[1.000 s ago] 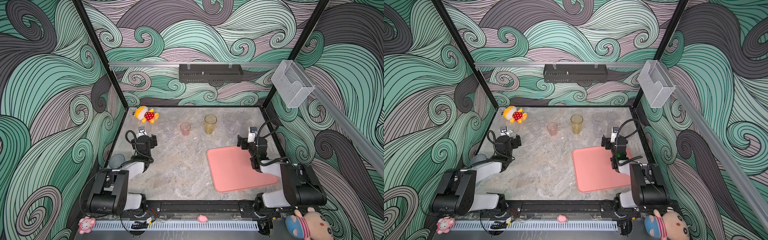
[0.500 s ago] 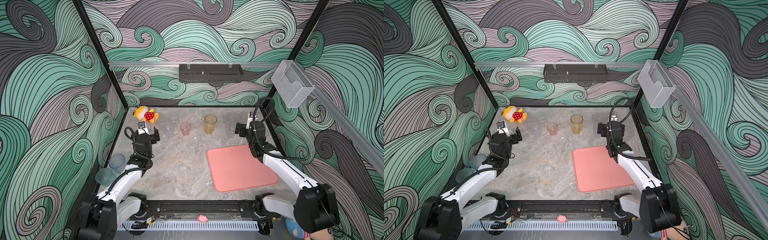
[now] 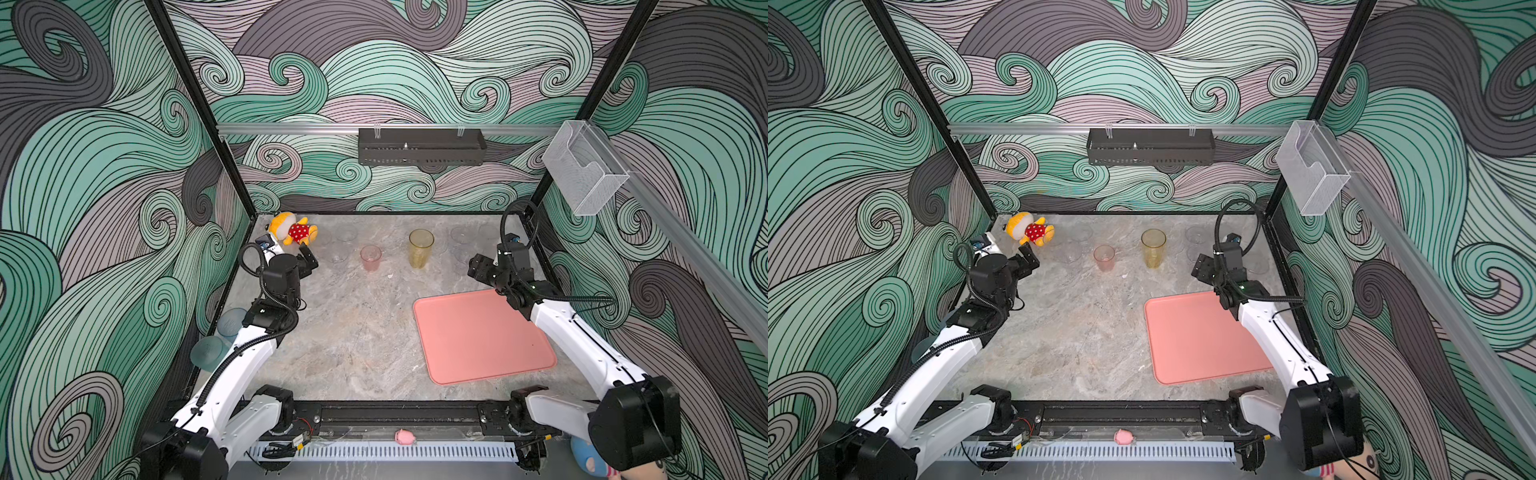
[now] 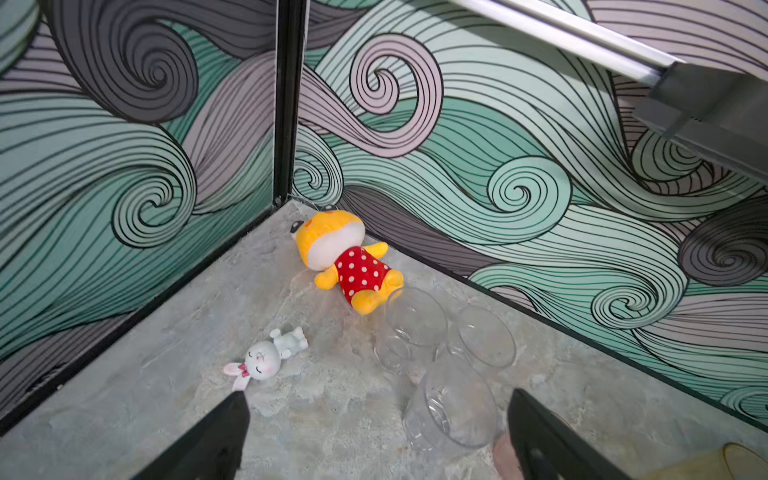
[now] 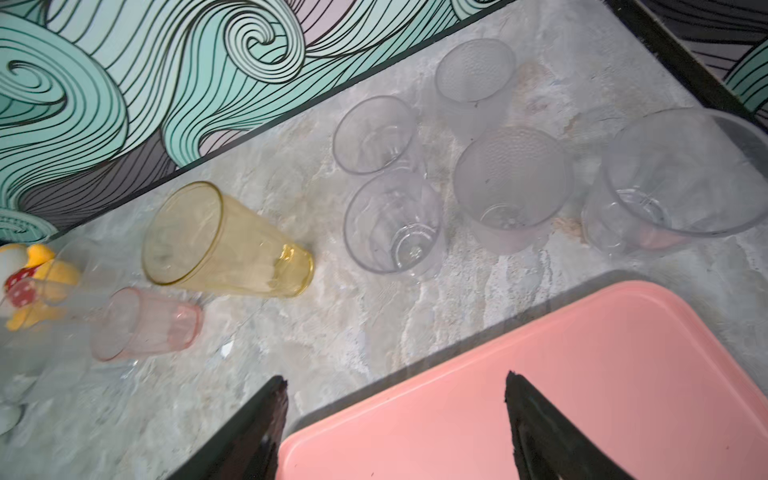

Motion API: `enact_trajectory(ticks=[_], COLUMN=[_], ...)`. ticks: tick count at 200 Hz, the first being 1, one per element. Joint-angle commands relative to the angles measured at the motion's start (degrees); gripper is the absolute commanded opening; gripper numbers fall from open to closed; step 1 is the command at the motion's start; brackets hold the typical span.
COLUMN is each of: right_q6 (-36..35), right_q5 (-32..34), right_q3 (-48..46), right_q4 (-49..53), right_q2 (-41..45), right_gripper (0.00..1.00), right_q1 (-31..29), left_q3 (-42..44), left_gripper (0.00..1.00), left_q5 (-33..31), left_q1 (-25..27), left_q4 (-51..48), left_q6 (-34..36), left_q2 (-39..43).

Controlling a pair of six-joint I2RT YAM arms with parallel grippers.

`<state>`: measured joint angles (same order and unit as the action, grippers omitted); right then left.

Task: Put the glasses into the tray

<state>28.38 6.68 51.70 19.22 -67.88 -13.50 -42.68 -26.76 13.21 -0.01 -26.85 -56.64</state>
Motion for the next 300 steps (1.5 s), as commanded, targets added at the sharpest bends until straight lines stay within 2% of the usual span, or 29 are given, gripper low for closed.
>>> enact_trajectory(ticks=[1, 23, 74, 96, 115, 133, 171, 207, 240, 300], right_q6=[-0.15, -2.18, 1.96, 4.99, 7.42, 9.21, 10.60, 10.70, 9.45, 8.27], right_q5=[-0.40, -0.55, -3.44, -5.77, -7.01, -5.48, -4.98, -4.82, -4.25, -1.44], right_q3=[3.31, 3.72, 0.66, -0.19, -0.88, -0.75, 0.62, 1.92, 3.99, 7.34], right_q4=[12.69, 19.32, 26.31, 26.16, 24.03, 21.87, 16.38, 13.06, 12.91, 12.84], right_q2=[2.19, 3.32, 7.50, 7.29, 5.51, 2.10, -8.55, -17.81, -24.41, -31.45], right_gripper=[0.75, 0.73, 0.67, 0.64, 0.62, 0.59, 0.47, 0.40, 0.36, 0.18], right_q1=[-2.00, -4.87, -11.46, -15.99, -20.86, -25.85, -33.78, -35.53, -35.72, -35.55], left_q3=[-5.74, -9.16, -11.68, -10.71, -8.29, -6.37, -2.37, 1.58, 3.43, 2.13], left_gripper=[0.97, 0.87, 0.83, 0.78, 0.75, 0.75, 0.75, 0.75, 0.76, 0.76], left_q5=[5.09, 11.48, 9.65, 9.47, 7.63, 4.62, 4.56, 6.01, 2.89, 0.36], left_q1=[-0.24, 0.00, 4.24, 8.57, 14.44, 19.93, 28.07, 28.71, 28.67, 27.99], left_q4=[-8.70, -13.45, -23.20, -26.66, -28.20, -29.83, -30.85, -31.28, -30.33, -31.79], left_q6=[-3.20, 1.10, 3.55, 2.32, 1.62, 0.13, -5.52, -7.35, -6.95, -8.30], left_q2=[-1.96, -3.21, -0.96, -0.67, -1.16, -1.84, -1.99, 0.13, 2.24, 3.14])
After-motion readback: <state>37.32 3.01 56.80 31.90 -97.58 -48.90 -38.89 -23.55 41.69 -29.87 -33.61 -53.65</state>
